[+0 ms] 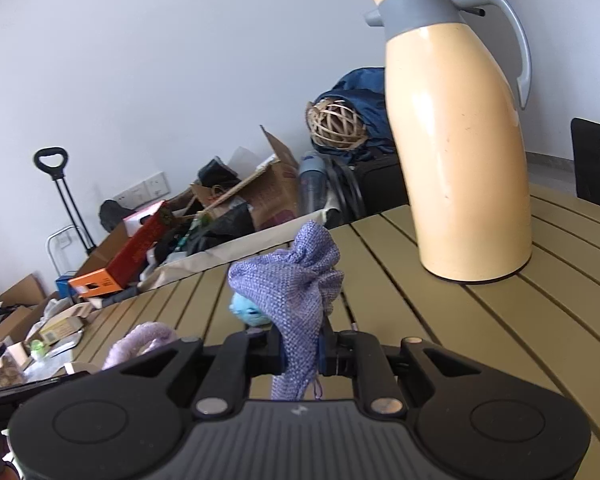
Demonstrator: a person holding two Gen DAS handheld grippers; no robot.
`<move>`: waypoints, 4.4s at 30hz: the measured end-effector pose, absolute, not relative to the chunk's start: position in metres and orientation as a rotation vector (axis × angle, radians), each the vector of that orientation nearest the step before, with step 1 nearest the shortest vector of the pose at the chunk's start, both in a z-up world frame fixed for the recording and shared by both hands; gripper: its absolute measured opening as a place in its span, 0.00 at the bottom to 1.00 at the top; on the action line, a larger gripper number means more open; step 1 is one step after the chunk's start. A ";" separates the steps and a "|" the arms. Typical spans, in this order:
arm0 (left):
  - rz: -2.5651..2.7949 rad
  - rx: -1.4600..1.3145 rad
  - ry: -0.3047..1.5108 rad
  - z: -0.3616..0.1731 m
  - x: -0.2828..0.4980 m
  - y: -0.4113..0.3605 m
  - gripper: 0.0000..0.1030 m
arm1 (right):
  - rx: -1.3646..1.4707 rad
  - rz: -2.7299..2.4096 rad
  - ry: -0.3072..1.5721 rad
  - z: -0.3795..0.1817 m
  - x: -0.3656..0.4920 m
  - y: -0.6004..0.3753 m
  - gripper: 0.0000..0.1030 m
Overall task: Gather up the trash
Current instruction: 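Grasp the lilac fuzzy toy with the left tool while the right tool lifts the pouch, then carry the fuzzy toy and pouch down below the table toward the black bin, then lower the left tool into the bin and open it to drop the fuzzy toy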
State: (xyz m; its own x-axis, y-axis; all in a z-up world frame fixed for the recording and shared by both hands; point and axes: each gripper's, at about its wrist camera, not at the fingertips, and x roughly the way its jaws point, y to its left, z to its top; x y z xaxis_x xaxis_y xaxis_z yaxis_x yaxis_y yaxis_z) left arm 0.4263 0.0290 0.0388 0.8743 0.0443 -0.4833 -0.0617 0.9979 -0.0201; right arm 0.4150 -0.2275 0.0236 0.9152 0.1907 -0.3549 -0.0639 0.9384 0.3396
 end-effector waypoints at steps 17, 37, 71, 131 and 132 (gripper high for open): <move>0.029 -0.122 0.430 0.054 0.328 0.037 0.18 | 0.249 0.268 0.318 0.039 0.344 -0.195 0.13; 0.024 -0.118 0.459 0.037 0.228 0.036 0.18 | 0.190 0.395 0.377 0.010 0.241 -0.173 0.13; 0.079 -0.030 0.861 -0.098 0.182 0.034 0.18 | 0.037 0.406 0.916 -0.130 0.170 -0.142 0.13; 0.008 0.024 1.047 -0.154 0.269 -0.025 0.18 | 0.258 0.090 0.985 -0.165 0.241 -0.238 0.13; 0.006 0.025 1.048 -0.155 0.272 -0.027 0.18 | 0.262 0.086 0.983 -0.164 0.243 -0.240 0.13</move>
State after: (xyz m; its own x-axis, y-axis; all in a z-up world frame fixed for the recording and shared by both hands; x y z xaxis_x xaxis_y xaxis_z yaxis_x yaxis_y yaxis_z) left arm 0.2722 -0.0267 -0.1551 0.4993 0.0174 -0.8663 0.0069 0.9997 0.0241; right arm 0.2430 -0.2395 -0.1642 0.5543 0.1899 -0.8104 0.0455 0.9652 0.2574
